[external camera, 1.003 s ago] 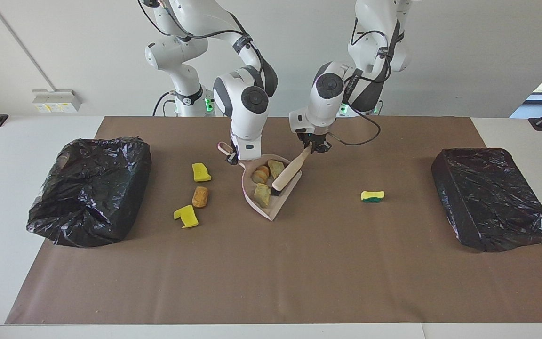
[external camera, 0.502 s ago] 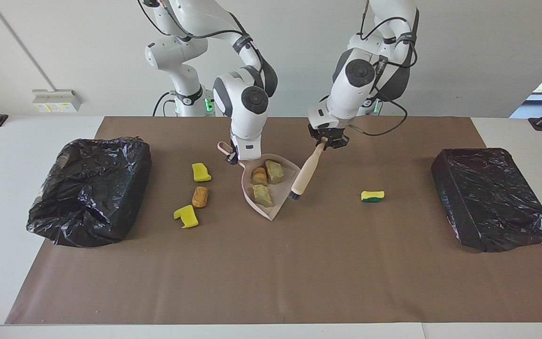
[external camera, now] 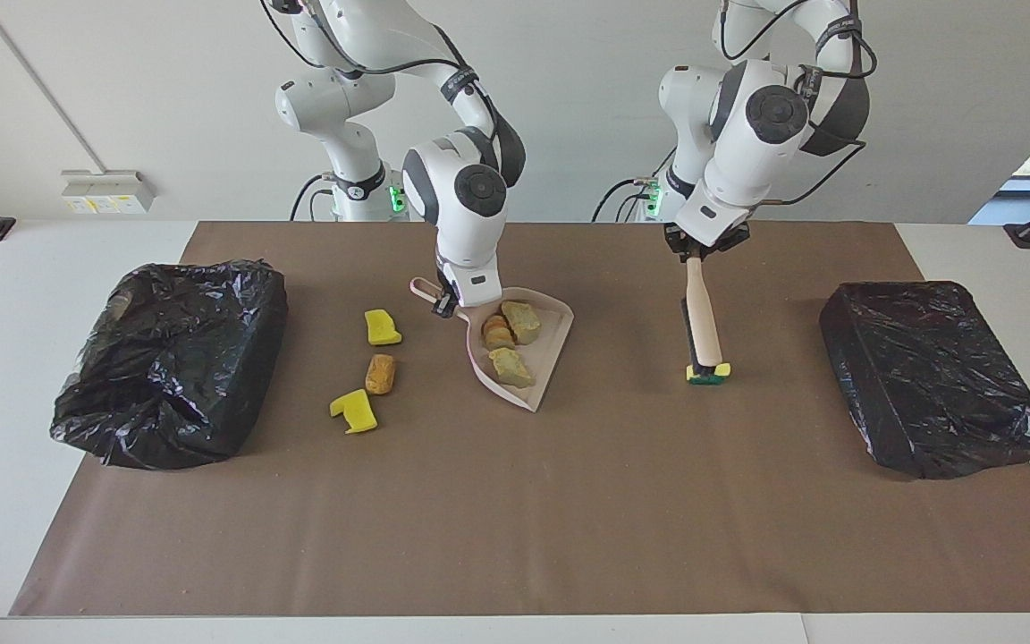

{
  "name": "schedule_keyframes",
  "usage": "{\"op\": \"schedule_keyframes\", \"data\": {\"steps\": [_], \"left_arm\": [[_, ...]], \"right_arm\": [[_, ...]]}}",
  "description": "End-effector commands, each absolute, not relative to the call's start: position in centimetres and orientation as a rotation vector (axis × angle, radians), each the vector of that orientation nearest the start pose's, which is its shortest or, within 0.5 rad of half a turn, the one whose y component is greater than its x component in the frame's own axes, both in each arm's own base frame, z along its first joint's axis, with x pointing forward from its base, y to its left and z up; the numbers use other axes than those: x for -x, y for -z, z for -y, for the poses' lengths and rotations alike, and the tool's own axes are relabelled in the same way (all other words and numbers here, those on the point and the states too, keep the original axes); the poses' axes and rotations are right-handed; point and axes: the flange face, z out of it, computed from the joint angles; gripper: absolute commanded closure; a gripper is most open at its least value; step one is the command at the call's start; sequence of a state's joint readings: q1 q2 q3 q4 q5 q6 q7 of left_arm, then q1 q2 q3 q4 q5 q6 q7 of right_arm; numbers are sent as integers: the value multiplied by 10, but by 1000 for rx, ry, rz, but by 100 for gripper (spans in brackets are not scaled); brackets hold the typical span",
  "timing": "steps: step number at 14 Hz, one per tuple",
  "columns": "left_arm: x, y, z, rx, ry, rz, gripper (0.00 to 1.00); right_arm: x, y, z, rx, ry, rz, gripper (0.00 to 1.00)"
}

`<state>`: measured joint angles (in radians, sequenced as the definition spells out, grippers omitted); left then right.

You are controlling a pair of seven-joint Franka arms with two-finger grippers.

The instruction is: Sweep and dump trash in bin

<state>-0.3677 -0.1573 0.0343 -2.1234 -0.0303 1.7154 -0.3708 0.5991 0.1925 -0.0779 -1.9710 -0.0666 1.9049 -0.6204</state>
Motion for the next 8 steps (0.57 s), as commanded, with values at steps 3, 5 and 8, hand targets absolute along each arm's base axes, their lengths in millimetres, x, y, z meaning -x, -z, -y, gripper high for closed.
{"op": "schedule_keyframes", "data": {"steps": [3,5,8], "left_arm": [[-408,-426,101,3040,-327,398,100],[-414,-420,95,3046,-269,482,100],[-437,-391,92,3062,-229,474,100]], "right_arm": [[-477,-352,-280,2574,-417,1846,100],[-473,-352,-288,2572,-416,1857,100],[-463,-356,-299,2553,-449,1882,100]]}}
